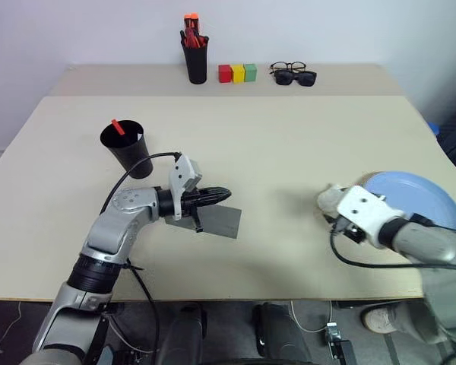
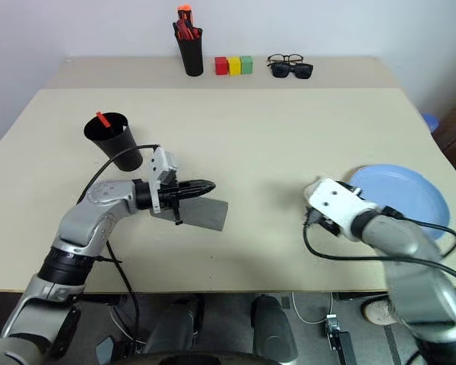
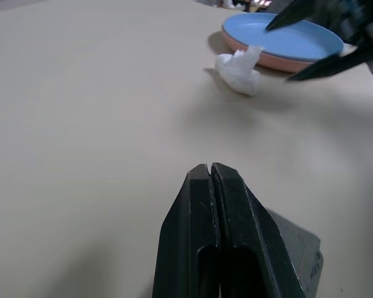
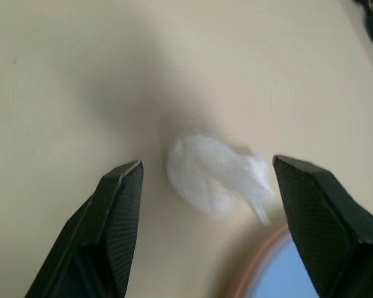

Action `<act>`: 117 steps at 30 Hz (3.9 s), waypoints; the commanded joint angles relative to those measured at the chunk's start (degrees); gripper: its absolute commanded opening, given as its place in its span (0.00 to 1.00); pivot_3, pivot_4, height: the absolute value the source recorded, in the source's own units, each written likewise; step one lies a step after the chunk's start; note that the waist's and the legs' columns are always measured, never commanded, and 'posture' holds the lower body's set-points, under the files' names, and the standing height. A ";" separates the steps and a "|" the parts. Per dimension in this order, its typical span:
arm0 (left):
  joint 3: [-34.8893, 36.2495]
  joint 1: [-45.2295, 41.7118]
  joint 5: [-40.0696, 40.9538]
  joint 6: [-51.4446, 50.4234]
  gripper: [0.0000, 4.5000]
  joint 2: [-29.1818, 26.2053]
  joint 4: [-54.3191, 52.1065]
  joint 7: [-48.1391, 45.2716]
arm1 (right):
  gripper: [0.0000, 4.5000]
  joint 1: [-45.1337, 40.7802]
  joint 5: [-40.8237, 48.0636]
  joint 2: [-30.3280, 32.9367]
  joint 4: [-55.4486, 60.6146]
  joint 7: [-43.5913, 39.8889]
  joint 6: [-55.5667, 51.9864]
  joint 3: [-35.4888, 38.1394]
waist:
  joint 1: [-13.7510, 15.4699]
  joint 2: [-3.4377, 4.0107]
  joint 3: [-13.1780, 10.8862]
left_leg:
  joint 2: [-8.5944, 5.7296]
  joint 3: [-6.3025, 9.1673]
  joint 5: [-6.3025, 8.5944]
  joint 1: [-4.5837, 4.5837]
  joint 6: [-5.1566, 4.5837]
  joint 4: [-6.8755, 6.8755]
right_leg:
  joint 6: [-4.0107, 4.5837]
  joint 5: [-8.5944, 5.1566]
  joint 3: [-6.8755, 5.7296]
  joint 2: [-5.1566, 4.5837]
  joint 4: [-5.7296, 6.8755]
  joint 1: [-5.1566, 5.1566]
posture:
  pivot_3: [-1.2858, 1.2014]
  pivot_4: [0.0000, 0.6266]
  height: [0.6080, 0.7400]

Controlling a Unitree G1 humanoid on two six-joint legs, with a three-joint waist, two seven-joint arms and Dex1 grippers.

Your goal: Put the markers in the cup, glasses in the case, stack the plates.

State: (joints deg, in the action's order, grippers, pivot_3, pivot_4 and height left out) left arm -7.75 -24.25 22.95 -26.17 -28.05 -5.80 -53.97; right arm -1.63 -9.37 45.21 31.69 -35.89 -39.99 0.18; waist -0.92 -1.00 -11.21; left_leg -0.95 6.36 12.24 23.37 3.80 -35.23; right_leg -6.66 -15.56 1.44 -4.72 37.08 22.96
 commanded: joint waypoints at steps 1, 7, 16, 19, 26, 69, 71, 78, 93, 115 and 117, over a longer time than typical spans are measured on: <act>2.36 1.52 0.95 -1.04 0.00 -1.01 -4.52 1.48 | 0.73 -2.81 -2.80 -0.32 -5.21 3.25 3.76 -1.48 | 0.20 0.01 0.00 | 0.00 0.03 0.00 0.01 0.00 0.00 | 0.00 0.00 -0.02 0.00 0.00 0.00 | 0.52 0.24 1.00; 3.13 3.52 1.52 -2.35 0.00 -1.26 -6.55 2.68 | 0.14 -3.89 -2.62 -0.73 -6.72 4.34 3.98 -0.77 | 0.16 0.01 0.00 | -0.04 0.05 0.00 0.02 0.00 0.01 | 0.00 0.00 -0.02 -0.03 0.01 0.00 | 0.52 0.24 1.00; 3.25 2.88 1.67 -1.93 0.00 -0.35 -3.08 3.45 | 0.00 -2.01 -2.95 1.53 3.00 3.82 -1.52 7.29 | 0.13 0.02 0.00 | -0.05 0.04 0.00 0.01 0.00 -0.01 | -0.01 0.00 -0.02 -0.02 0.02 0.00 | 0.52 0.24 1.00; 2.76 1.52 1.29 -1.58 0.00 0.03 -1.53 3.22 | 0.12 -2.65 0.38 0.36 2.37 1.64 -2.39 7.05 | 0.11 0.00 0.01 | -0.04 0.06 0.00 0.00 0.00 0.00 | -0.01 0.00 -0.03 0.00 0.03 -0.01 | 0.52 0.24 1.00; 3.67 1.80 1.94 -1.86 0.00 -0.34 -3.88 3.74 | 0.74 -4.54 -8.43 8.12 -10.83 2.73 14.18 -2.48 | -0.19 0.01 0.01 | -0.04 0.03 0.00 0.00 0.00 -0.01 | -0.01 0.00 -0.02 -0.03 0.01 -0.02 | 0.52 0.24 1.00; 5.95 6.73 2.00 -2.78 0.00 -0.73 -9.23 8.33 | 0.61 -25.22 4.10 -8.47 -35.25 0.41 -5.70 2.08 | 0.08 0.04 0.03 | -0.05 0.04 0.00 -0.05 0.00 -0.02 | -0.01 0.02 -0.01 -0.03 0.04 -0.08 | 0.52 0.24 1.00; 5.96 6.83 2.00 -2.78 0.00 -0.84 -9.31 8.31 | 0.61 -25.29 4.83 -8.60 -35.32 1.14 -7.67 2.07 | 0.08 0.03 0.03 | -0.05 0.04 0.00 -0.06 0.00 -0.02 | -0.01 0.01 -0.02 -0.02 0.04 -0.09 | 0.52 0.24 1.00; 5.53 6.20 1.90 -2.68 0.00 -0.80 -8.84 8.17 | 0.02 -24.64 7.43 -8.71 -32.55 2.45 -11.04 2.08 | 0.14 0.01 0.05 | -0.06 0.05 0.00 -0.07 0.00 -0.04 | -0.01 0.02 -0.02 -0.03 0.03 -0.14 | 0.52 0.24 1.00; 8.64 5.99 3.37 -3.38 0.00 -3.69 -9.04 6.56 | 0.01 -20.51 9.99 1.26 -10.86 4.85 -21.01 14.77 | 0.26 0.09 0.00 | -0.06 0.05 0.00 0.03 0.00 0.02 | -0.01 0.01 -0.03 -0.02 0.04 0.02 | 0.52 0.24 1.00; 30.97 27.63 7.69 -5.40 0.00 -8.45 -19.63 14.30 | 0.73 -21.71 23.07 -6.66 -17.51 -3.58 2.90 10.99 | -0.84 0.18 0.00 | 0.03 0.01 0.01 -0.01 -0.02 0.01 | 0.01 0.00 -0.01 0.00 0.02 -0.03 | 0.52 0.24 1.00; 32.05 29.24 7.54 -4.89 0.00 -8.15 -20.33 15.22 | 0.73 -21.63 23.12 -7.22 -19.82 -4.86 4.75 8.46 | -0.51 0.18 0.00 | -0.04 -0.01 0.01 -0.01 -0.02 -0.02 | 0.03 -0.01 0.00 -0.08 -0.09 -0.08 | 0.52 0.24 1.00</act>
